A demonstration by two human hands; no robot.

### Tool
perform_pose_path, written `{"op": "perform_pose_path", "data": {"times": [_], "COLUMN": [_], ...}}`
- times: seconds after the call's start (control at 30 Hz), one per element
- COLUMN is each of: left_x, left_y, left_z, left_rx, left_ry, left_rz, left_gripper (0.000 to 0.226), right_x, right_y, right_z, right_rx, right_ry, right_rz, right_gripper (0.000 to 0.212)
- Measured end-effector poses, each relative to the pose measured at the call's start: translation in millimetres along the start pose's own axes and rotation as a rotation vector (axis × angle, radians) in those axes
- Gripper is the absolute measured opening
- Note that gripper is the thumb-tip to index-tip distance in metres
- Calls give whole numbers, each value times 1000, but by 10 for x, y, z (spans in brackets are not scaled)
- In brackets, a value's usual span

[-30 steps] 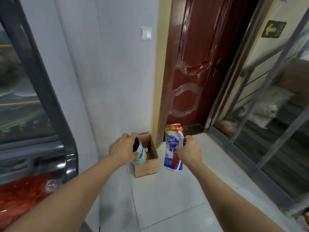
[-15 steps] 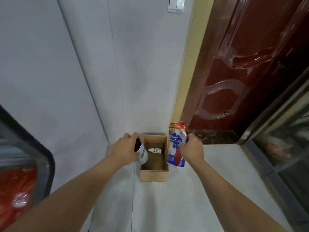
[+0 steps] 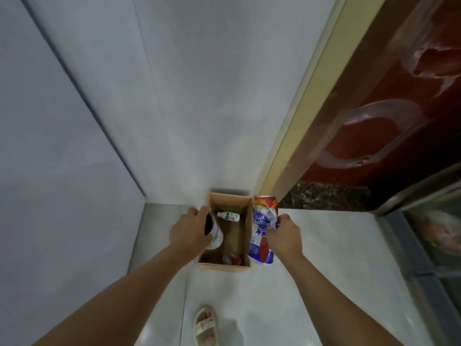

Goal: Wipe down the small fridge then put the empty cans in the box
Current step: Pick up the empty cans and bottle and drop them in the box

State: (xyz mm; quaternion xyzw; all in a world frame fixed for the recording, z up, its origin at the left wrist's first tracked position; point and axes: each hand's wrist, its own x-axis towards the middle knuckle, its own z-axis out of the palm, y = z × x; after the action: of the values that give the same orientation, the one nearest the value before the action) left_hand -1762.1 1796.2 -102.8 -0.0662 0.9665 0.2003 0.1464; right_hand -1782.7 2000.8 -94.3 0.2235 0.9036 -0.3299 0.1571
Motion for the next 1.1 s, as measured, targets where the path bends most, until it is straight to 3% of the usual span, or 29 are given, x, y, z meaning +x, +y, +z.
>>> {"op": "perform_pose_path", "data": {"times": [0.3, 0.67, 0.9, 1.1], "left_x": [1083, 2109, 2479, 2612], "left_y": [-269, -771, -1151, -1313], "left_z": [1180, 3393, 4456, 4846], "left_rx": [15, 113, 178, 222], "left_ry": [-72, -184, -242, -278], "left_rz": [-50, -87, -140, -162], "left_gripper": [63, 73, 72, 69], "right_x": [1290, 2708, 3175, 3309], "right_y": [398, 1606, 2119, 2319], "right_z": [1048, 2961, 3946, 4390], "right_rx": [-77, -146, -170, -152], "right_ry": [-107, -263, -273, -352], "right_rz": [79, 32, 39, 74], "right_gripper": [24, 36, 38, 33]}}
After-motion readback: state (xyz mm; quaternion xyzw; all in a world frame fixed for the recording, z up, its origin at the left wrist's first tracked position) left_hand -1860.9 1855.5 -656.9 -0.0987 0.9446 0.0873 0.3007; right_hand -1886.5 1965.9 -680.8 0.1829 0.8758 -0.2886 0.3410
